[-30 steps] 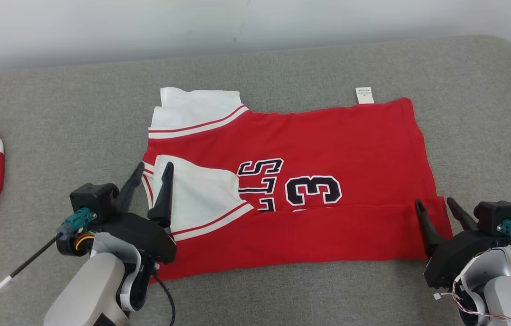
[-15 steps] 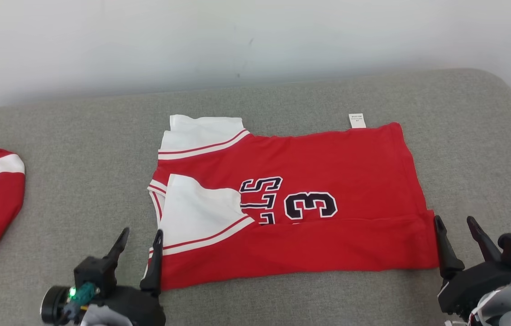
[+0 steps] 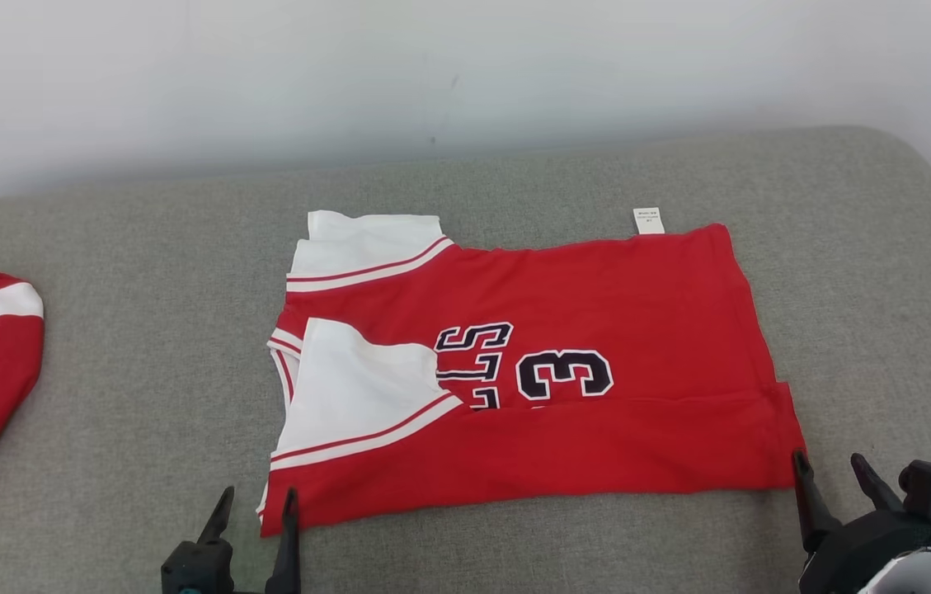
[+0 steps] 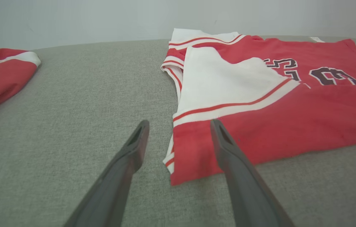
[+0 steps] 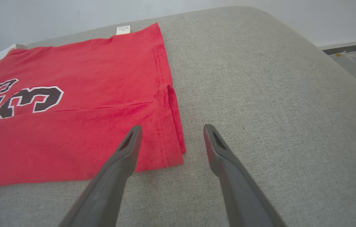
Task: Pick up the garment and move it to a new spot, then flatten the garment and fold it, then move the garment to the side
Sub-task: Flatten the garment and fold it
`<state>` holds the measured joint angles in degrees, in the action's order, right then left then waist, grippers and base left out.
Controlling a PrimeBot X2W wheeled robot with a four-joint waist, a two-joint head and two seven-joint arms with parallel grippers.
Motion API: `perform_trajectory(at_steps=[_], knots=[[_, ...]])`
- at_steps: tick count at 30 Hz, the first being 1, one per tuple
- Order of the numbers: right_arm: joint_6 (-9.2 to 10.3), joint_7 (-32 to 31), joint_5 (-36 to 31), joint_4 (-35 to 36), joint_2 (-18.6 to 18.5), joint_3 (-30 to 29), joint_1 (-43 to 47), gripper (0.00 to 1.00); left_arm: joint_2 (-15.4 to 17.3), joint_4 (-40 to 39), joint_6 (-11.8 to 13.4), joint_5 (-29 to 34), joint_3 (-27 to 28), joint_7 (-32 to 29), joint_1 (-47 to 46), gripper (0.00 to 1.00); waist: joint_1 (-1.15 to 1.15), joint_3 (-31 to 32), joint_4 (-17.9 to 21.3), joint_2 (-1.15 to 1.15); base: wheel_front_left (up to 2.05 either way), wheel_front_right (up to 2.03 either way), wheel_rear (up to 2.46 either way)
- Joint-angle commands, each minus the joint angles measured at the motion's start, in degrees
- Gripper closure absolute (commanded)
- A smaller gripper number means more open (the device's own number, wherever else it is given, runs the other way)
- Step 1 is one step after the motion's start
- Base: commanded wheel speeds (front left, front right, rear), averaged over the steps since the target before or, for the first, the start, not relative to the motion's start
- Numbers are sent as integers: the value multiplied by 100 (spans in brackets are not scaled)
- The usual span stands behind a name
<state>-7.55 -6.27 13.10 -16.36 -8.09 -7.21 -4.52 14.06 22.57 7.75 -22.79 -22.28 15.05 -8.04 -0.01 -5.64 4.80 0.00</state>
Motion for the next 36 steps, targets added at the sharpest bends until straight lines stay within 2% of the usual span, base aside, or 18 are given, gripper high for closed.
perform_trajectory(at_steps=[1, 9, 16, 24, 26, 28, 29, 30, 36], knots=[[13, -40, -58, -32, 31, -31, -47, 0, -4, 57, 39, 72, 18, 17, -4, 0, 1, -32, -3, 0, 0, 0, 0], [13, -520, -376, -338, 133, -242, -425, 0, -95, 678, -6, 65, -47, -191, -481, 0, 1, -216, 1, 0, 0, 0, 0], [13, -911, -612, -586, 235, -422, -820, 0, -204, 992, -66, -13, -206, -724, -770, 0, 1, -471, 7, 0, 0, 0, 0], [13, -1250, -754, -862, 311, -504, -987, 0, -348, 1237, -285, -165, -359, -965, -830, 0, 1, -611, -84, 0, 0, 0, 0], [13, -1335, -678, -938, 352, -478, -1009, 0, -385, 1293, -372, -206, -402, -1051, -838, 7, 1, -612, -95, 0, 0, 0, 0], [11, -1426, -573, -995, 393, -413, -1015, 0, -393, 1342, -406, -254, -410, -1086, -852, 53, 1, -609, -95, 0, 0, 0, 0], [4, -1425, -540, -1001, 404, -405, -1031, 50, -390, 1362, -410, -270, -415, -1100, -864, 80, 1, -604, -95, 0, 0, 0, 0], [0, -1413, -493, -994, 414, -362, -1050, 100, -392, 1375, -447, -278, -434, -1112, -892, 100, 1, -587, -96, 0, 0, 0, 0], [7, -1288, -392, -759, 367, -387, -913, 100, -340, 1322, -469, -373, -403, -1118, -788, 100, 1, -441, -108, 0, 0, 0, 0]])
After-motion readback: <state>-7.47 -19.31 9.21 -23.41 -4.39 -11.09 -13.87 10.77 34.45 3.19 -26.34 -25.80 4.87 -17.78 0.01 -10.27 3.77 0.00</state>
